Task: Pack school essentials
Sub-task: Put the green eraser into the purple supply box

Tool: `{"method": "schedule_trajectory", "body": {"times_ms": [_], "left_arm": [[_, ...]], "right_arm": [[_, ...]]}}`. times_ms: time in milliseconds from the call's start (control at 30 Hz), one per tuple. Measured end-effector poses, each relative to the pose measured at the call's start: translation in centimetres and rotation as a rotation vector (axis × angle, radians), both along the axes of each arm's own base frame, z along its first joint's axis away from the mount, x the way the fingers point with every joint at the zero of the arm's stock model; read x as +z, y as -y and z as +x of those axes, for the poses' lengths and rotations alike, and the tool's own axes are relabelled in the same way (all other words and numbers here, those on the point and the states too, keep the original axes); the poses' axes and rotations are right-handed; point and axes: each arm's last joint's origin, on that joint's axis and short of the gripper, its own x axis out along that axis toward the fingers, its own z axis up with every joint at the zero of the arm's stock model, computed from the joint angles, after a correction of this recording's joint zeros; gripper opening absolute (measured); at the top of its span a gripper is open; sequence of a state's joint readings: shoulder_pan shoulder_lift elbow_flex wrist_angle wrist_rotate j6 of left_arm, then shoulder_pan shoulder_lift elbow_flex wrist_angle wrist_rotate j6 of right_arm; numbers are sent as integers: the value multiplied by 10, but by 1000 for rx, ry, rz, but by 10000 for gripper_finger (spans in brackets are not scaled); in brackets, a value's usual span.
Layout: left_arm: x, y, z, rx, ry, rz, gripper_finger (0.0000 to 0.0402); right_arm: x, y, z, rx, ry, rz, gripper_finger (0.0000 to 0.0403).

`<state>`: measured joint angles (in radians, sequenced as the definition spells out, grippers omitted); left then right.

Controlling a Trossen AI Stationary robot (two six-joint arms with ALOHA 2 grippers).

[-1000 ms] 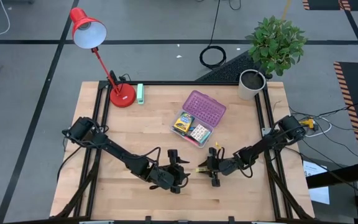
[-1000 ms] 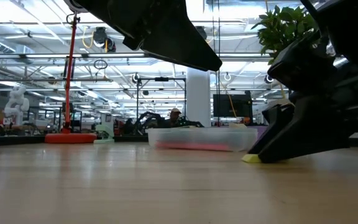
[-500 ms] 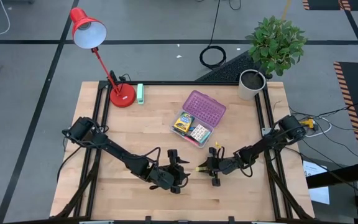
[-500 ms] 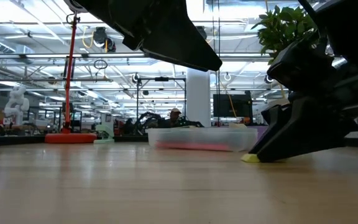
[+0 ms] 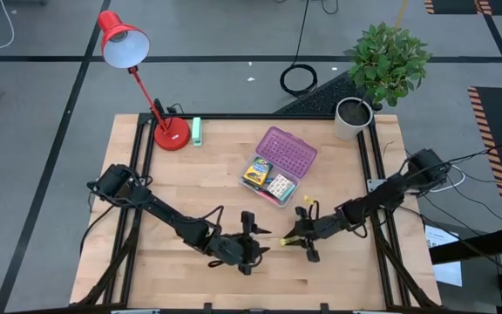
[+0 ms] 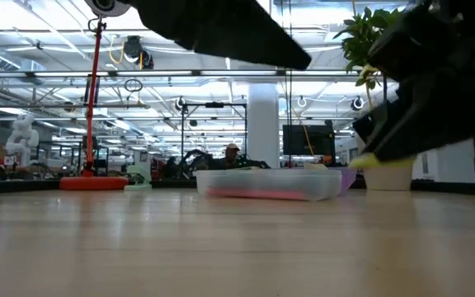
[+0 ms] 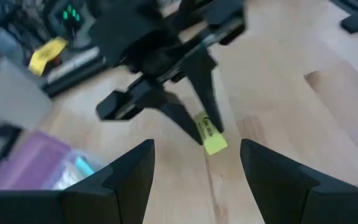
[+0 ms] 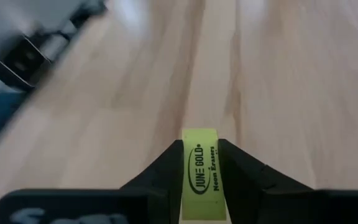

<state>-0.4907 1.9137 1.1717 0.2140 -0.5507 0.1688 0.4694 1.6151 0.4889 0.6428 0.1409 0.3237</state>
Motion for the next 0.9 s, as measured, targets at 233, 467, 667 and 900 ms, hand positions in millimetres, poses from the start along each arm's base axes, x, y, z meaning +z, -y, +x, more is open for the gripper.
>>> {"method": "schedule_trajectory", "body": {"times_ms": [233, 467, 667, 900], "left_arm": [[4, 7, -1, -108, 21, 172, 240], [5, 6, 0, -181, 10, 368, 240], [9, -2, 6, -194, 40, 415, 247], [15, -17, 16, -176, 77, 484, 264]], "right_arm": [[28, 9, -1, 24, 56, 92, 84], [49, 15, -4, 10, 118, 147, 84], [60, 21, -5, -18, 158, 181, 84], [63, 25, -3, -50, 170, 216, 84]]}}
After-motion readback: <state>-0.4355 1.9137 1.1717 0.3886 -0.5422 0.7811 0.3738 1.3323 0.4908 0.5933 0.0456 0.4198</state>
